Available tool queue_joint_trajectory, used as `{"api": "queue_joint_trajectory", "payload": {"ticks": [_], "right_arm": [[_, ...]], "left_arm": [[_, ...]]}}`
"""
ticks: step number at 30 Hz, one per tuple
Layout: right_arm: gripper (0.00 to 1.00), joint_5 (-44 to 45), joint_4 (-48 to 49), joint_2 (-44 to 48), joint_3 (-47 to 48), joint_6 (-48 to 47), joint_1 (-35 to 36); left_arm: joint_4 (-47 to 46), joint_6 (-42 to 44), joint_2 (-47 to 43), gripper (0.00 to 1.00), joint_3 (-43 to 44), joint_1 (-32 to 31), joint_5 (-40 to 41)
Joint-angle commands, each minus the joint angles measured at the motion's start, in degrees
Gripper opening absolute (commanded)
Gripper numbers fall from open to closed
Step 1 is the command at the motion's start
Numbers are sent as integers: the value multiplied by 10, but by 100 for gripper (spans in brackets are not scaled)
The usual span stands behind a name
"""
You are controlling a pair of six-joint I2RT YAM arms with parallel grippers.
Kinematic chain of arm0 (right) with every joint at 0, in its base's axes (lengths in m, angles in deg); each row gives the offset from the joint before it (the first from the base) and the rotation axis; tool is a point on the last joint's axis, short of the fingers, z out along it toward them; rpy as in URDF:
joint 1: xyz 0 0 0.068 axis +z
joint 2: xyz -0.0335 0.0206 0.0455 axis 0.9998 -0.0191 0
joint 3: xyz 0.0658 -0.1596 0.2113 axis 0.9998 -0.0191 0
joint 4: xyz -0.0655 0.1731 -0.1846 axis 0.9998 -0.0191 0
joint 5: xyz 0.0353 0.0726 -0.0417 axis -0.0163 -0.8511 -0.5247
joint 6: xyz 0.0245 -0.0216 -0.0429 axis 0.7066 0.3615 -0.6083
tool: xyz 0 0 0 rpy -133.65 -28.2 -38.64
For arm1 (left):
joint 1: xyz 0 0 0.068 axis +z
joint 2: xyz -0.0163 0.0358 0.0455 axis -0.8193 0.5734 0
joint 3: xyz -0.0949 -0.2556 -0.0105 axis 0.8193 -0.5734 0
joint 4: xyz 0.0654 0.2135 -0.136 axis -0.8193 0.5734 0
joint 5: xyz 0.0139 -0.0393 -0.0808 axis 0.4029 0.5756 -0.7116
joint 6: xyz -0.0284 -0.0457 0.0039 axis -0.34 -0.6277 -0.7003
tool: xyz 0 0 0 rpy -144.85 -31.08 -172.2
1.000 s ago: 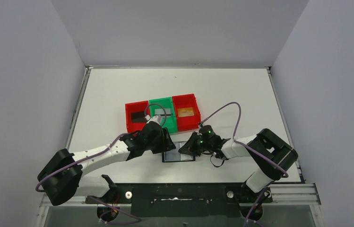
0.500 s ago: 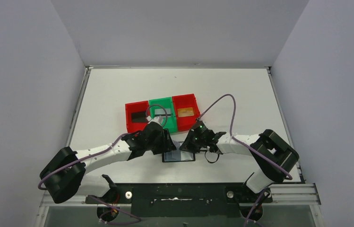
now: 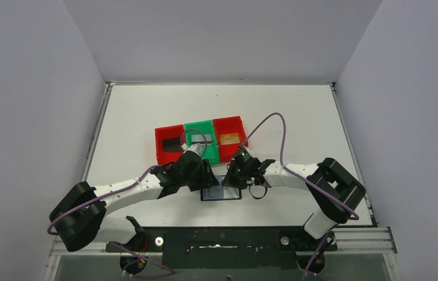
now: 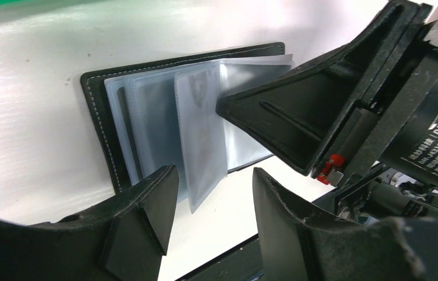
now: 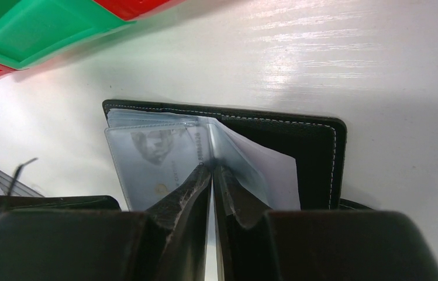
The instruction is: Take the credit cards out of the card holder
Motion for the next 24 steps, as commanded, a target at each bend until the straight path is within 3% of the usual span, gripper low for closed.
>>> {"api": "queue_joint_trajectory", "payload": {"ticks": [1,24], "right_arm": [[10,42,-41,-28,-4,-15,5],[10,22,-22,-30,-15,-11,-4]], "left_arm": [[-55,-11,10,49,1,1,-18],[-34,-18,9,50,7,-6,16]]}}
